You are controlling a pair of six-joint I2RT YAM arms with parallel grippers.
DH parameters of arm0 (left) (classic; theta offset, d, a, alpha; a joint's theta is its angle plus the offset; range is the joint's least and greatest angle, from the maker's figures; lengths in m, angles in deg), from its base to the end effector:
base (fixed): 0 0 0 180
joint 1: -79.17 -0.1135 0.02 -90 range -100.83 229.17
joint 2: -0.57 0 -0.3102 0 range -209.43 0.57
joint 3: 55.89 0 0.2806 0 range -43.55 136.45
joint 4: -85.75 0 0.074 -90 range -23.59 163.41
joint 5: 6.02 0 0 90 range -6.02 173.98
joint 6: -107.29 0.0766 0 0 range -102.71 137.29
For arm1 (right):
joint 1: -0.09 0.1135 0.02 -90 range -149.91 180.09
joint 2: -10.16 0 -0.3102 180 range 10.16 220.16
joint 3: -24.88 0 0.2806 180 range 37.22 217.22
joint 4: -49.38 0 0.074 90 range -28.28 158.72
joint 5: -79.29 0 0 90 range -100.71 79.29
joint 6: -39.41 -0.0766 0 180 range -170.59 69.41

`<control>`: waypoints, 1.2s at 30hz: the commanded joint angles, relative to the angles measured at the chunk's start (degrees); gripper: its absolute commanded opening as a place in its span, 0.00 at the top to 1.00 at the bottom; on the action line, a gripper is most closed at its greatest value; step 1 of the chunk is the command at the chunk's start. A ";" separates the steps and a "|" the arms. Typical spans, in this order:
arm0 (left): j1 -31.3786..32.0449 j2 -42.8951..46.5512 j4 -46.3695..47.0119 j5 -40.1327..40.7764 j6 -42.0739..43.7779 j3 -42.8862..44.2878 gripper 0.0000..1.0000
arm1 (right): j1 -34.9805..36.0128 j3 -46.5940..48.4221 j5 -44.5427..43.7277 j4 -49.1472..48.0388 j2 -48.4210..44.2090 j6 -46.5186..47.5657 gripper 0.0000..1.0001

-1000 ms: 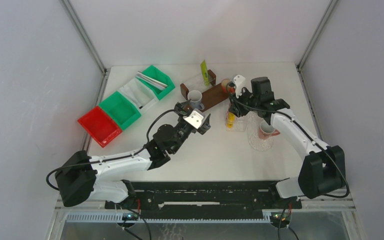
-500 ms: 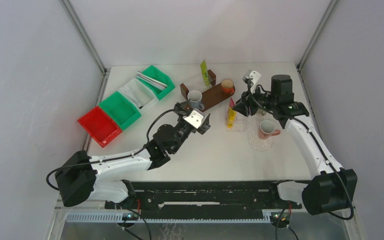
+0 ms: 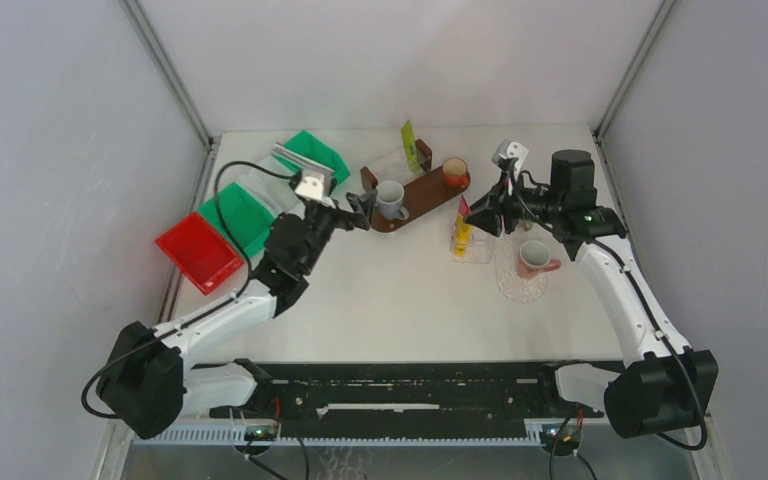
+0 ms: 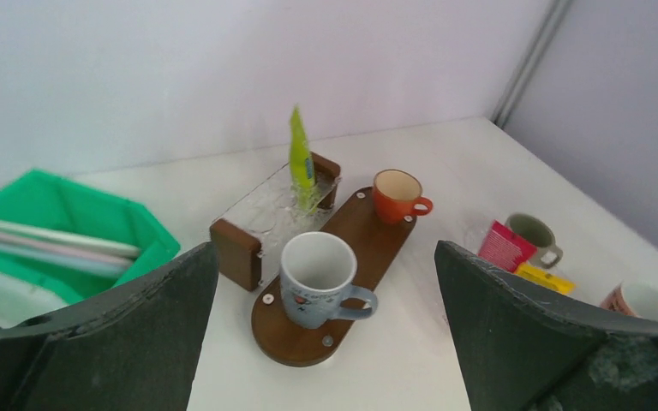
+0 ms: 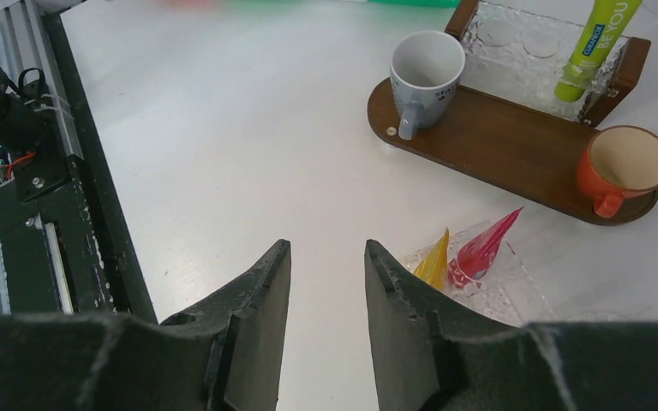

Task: Prepare toiletry sets of a toothbrush and toothpaste on the tray
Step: Place the toothpaste in the toothpaste holder, then pick up the toothpaste from the storage box.

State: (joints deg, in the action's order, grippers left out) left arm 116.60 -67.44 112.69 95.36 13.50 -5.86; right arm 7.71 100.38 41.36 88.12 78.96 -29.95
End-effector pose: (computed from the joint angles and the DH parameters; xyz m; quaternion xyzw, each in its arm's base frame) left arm 0.2617 -0.1813 0.3377 0.1149 0.6407 -0.2060 0.7307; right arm 0.2786 0.0982 0.3712 -0.3981 0.7103 0.3321 0.4761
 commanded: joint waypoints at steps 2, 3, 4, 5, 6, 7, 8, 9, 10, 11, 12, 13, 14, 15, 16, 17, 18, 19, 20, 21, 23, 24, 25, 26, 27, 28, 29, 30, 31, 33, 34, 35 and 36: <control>-11.98 0.09 -6.94 -8.72 -25.14 2.95 0.00 | -0.20 -0.05 2.30 -1.74 -1.91 -0.55 0.55; -14.56 -0.31 -7.24 -9.99 -28.46 2.75 0.00 | -0.23 -0.05 2.27 -1.76 -1.91 -0.48 0.55; -16.94 -0.89 -7.28 -11.23 -31.60 2.66 0.01 | -0.23 -0.05 2.27 -1.69 -1.94 -0.46 0.55; -19.07 -1.47 -7.55 -12.47 -33.88 2.76 0.01 | -0.19 -0.05 2.28 -1.47 -1.98 -0.25 0.55; -21.06 -2.18 -8.40 -13.63 -36.71 3.22 0.02 | -0.18 -0.05 2.29 -1.40 -1.93 -0.18 0.55; -23.17 -2.97 -10.06 -13.62 -38.94 4.14 0.02 | -0.17 -0.05 2.31 -1.39 -1.91 -0.17 0.55; -24.51 -4.07 -12.28 -13.29 -40.10 5.26 0.03 | -0.13 -0.09 2.24 -1.35 -1.91 -0.01 0.55; -25.62 -5.13 -15.06 -12.41 -40.89 6.98 0.03 | -0.14 -0.06 2.34 -1.38 -1.91 0.01 0.55; -26.49 -6.12 -18.37 -11.34 -41.09 9.14 0.04 | -0.15 -0.05 2.35 -1.30 -1.91 -0.01 0.55; -27.11 -7.08 -21.77 -9.48 -40.89 11.26 0.04 | -0.15 -0.06 2.41 -1.32 -1.91 -0.05 0.55; -27.27 -7.95 -26.13 -6.36 -40.50 13.77 0.04 | -0.15 -0.05 2.43 -1.30 -1.96 -0.04 0.55; -27.32 -8.89 -29.93 -2.97 -40.13 16.29 0.04 | -0.15 -0.05 2.50 -1.14 -1.97 0.13 0.55; -27.31 -9.91 -33.82 0.79 -40.10 18.61 0.04 | -0.15 -0.04 2.43 -1.05 -2.08 0.12 0.55; -27.32 -11.03 -37.53 4.08 -40.49 20.99 0.05 | -0.15 -0.05 2.38 -1.01 -2.16 0.32 0.55; -27.36 -12.25 -40.73 7.48 -40.96 23.42 0.06 | -0.08 -0.05 2.34 -0.92 -2.17 0.40 0.55; -27.35 -13.79 -44.02 10.40 -41.17 25.99 0.07 | -0.13 -0.17 2.25 -1.04 -2.25 0.48 0.54; -27.36 -15.32 -47.09 12.96 -41.31 28.62 0.08 | -0.13 -0.26 2.30 -1.11 -2.26 0.53 0.54; -27.40 -17.25 -50.16 15.23 -41.52 31.25 0.09 | -0.03 -0.31 2.30 -1.08 -2.26 0.53 0.54; -27.51 -19.23 -54.24 16.81 -41.62 34.14 0.15 | -0.06 -0.36 2.27 -1.08 -2.18 0.54 0.54; -27.74 -21.14 -56.78 17.89 -41.71 36.61 0.20 | -0.01 -0.32 2.36 -1.10 -2.09 0.57 0.54; -28.47 -25.17 -60.42 17.76 -42.00 41.26 0.28 | 0.11 -0.36 2.21 -1.12 -2.02 0.76 0.55; -28.86 -26.89 -61.64 17.38 -42.31 43.13 0.33 | 0.24 -0.35 2.11 -1.10 -1.96 0.80 0.54; -29.24 -28.69 -62.86 17.24 -42.61 44.94 0.37 | 0.34 -0.40 1.97 -1.08 -1.87 0.86 0.54; -29.54 -30.27 -64.03 17.24 -42.88 46.59 0.39 | 0.38 -0.40 1.87 -1.12 -1.83 0.91 0.54; -29.82 -32.02 -65.35 17.32 -43.14 48.48 0.39 | 0.47 -0.40 1.80 -1.06 -1.75 1.03 0.54; -29.99 -34.39 -67.07 17.59 -43.30 51.27 0.40 | 0.47 -0.40 1.61 -1.07 -1.66 1.13 0.54; -30.12 -36.04 -68.86 18.07 -43.32 53.44 0.40 | 0.59 -0.40 1.55 -1.05 -1.57 1.18 0.54; -30.11 -37.91 -70.92 18.70 -43.32 55.79 0.40 | 0.60 -0.40 1.50 -1.01 -1.45 1.23 0.55; -30.21 -39.56 -72.73 19.25 -43.25 57.74 0.40 | 0.64 -0.40 1.41 -0.93 -1.40 1.38 0.54; -30.28 -42.96 -76.44 20.52 -43.14 61.88 0.40 | 0.86 -0.40 1.25 -0.85 -1.26 1.56 0.54; -30.40 -44.34 -77.96 20.93 -43.06 63.52 0.40 | 0.97 -0.40 1.14 -0.82 -1.17 1.68 0.54; -30.54 -45.56 -79.30 21.46 -43.05 64.94 0.40 | 1.11 -0.38 1.02 -0.79 -1.08 1.75 0.54; -30.64 -46.41 -80.12 21.62 -42.99 65.83 0.40 | 1.23 -0.40 0.92 -0.74 -1.02 1.82 0.54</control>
State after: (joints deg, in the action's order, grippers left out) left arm 86.48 -111.40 40.57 113.39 -28.86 52.96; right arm 8.34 99.83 42.15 88.55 78.37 -29.43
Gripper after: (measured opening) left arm 0.603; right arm 0.456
